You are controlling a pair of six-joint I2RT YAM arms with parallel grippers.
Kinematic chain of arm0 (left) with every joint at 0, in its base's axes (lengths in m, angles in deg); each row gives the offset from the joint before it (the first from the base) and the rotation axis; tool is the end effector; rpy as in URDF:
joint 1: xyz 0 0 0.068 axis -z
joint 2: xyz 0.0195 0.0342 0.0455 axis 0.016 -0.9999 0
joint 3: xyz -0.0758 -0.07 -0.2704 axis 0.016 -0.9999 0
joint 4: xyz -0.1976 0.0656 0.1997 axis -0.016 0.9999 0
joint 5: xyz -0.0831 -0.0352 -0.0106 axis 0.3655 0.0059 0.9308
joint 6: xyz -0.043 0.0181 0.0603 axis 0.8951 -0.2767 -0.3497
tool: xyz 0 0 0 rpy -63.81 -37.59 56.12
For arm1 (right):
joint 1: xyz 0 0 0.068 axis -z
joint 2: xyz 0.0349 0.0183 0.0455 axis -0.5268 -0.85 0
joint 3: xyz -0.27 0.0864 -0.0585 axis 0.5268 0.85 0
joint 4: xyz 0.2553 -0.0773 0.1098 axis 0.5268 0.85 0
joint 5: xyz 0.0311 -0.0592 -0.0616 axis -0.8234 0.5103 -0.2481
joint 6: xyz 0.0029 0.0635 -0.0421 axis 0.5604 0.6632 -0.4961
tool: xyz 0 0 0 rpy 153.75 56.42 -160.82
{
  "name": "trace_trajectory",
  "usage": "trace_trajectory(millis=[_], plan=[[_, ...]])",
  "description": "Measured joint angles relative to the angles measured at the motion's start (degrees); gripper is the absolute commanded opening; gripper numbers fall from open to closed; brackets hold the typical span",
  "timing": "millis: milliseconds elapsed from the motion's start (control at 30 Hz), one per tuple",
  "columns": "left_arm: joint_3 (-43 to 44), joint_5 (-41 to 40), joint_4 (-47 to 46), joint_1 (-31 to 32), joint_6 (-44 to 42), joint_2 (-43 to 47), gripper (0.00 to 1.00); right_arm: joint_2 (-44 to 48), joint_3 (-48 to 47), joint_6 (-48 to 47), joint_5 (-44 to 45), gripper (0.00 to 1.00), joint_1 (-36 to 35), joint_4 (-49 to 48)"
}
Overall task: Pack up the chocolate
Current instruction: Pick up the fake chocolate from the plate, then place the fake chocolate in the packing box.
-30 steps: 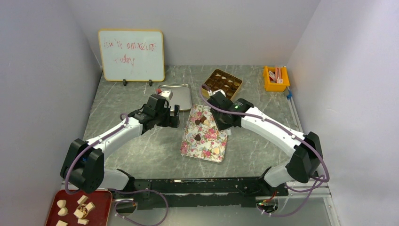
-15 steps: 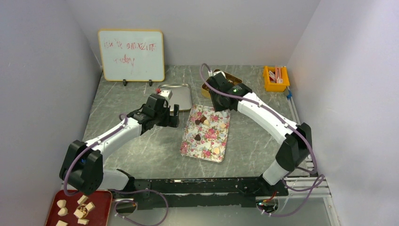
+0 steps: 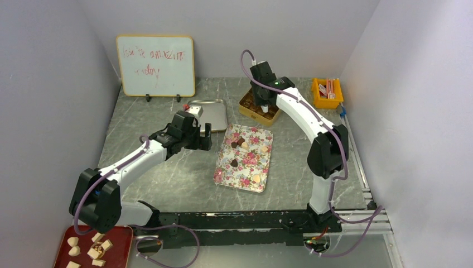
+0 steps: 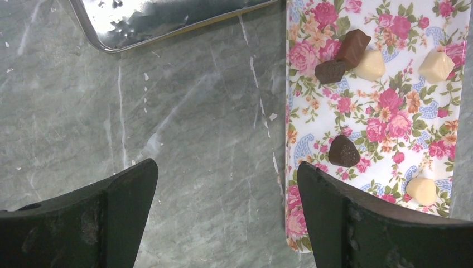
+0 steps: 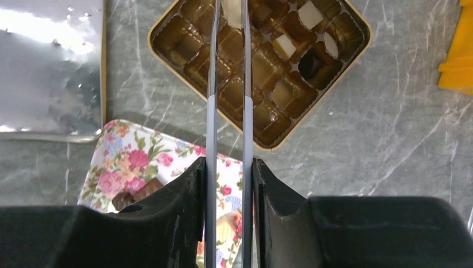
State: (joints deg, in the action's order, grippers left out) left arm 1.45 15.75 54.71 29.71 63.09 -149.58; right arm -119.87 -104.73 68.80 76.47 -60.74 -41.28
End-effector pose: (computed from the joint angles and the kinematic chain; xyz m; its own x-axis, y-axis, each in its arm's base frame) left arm 0.2819 -0.1534 0.2230 -0.7362 0.0100 -0.6766 0.2282 0.9450 -0.2343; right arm 0.4222 0.2116 0.3167 -0.7112 -0.1709 -0.6819 -0.1517 0.9845 -0.0886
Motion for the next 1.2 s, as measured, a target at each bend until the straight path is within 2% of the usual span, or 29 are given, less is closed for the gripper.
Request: trace_trajectory(millis=[467,867,1200], plan=[[0.0,0.0,0.0,-0.1,0.0,0.0,1.0,-11.4,-7.6,-1.7,-2.3,0.0,3.3,-4.5],[0.0,0.0,0.0,-0.2,0.0,-0.6,1.0,-13.1,-10.0,-2.7,-2.9,0.0,4.5,-6.1],[0.0,0.3,-0.1,-0.2,0.2,-2.2,1.0,-13.1,-10.0,-2.8,-4.0,0.12,4.6,-6.1]])
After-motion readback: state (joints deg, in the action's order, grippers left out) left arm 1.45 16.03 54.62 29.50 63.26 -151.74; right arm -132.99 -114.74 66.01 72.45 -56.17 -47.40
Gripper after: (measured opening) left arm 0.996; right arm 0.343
